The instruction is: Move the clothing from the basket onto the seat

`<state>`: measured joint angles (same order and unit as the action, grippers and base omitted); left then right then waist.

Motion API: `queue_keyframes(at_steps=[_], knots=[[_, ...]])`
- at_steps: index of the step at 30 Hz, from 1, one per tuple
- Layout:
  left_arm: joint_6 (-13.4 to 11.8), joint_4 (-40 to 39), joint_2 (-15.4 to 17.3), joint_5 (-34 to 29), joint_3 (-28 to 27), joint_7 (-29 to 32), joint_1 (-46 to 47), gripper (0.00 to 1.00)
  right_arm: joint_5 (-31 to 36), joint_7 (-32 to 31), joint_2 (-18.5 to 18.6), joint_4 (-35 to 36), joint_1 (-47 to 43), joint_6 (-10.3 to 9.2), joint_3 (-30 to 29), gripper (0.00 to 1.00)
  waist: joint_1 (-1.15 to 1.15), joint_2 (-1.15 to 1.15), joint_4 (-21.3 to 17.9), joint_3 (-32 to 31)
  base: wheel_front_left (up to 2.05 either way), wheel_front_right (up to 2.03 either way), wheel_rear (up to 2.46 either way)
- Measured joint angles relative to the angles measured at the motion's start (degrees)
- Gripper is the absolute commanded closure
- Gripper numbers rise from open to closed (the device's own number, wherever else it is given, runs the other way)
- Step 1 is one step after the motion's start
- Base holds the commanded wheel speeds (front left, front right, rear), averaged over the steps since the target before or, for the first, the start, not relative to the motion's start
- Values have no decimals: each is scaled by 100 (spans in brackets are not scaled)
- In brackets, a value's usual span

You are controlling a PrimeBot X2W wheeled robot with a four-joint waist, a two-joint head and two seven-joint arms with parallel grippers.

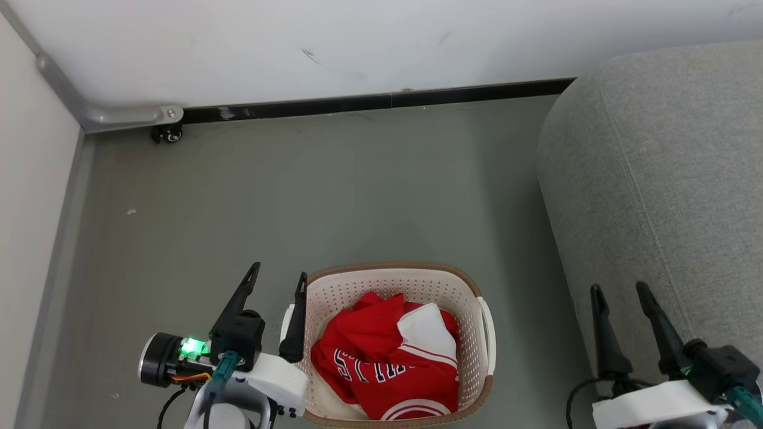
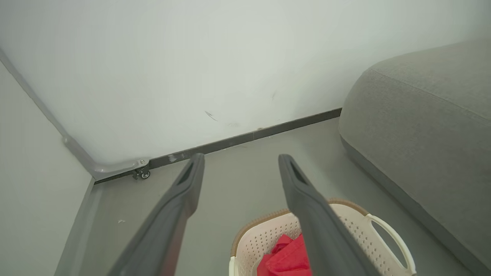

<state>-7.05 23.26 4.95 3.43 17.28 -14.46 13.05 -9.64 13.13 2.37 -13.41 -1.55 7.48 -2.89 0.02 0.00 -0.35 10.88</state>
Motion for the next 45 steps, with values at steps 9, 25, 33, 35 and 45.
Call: queue_keyframes(at_steps=[9, 25, 33, 35, 45], knots=[[158, 488, 9, -218, 247, -1, 350, 0, -44, 47, 0, 180, 305, 0, 12, 0, 0, 0, -131, 506, 0, 0, 0], [365, 1053, 93, -691, 697, -1, 1009, 0, -131, 96, 3, 272, 944, 0, 89, 0, 0, 0, -461, 1340, 0, 0, 0], [455, 1501, 180, -954, 953, -1, 1234, 0, -214, 99, 5, 244, 1136, 0, 135, 0, 0, 0, -637, 1676, 0, 0, 0], [495, 1601, 191, -973, 992, -1, 1320, 0, -246, 99, 4, 225, 1201, 0, 149, 0, 0, 0, -680, 1753, 0, 0, 0], [624, 2029, 227, -1281, 1284, -1, 1589, 0, -307, 100, 5, 268, 1429, 0, 108, 0, 0, 0, -905, 2105, 0, 0, 0]])
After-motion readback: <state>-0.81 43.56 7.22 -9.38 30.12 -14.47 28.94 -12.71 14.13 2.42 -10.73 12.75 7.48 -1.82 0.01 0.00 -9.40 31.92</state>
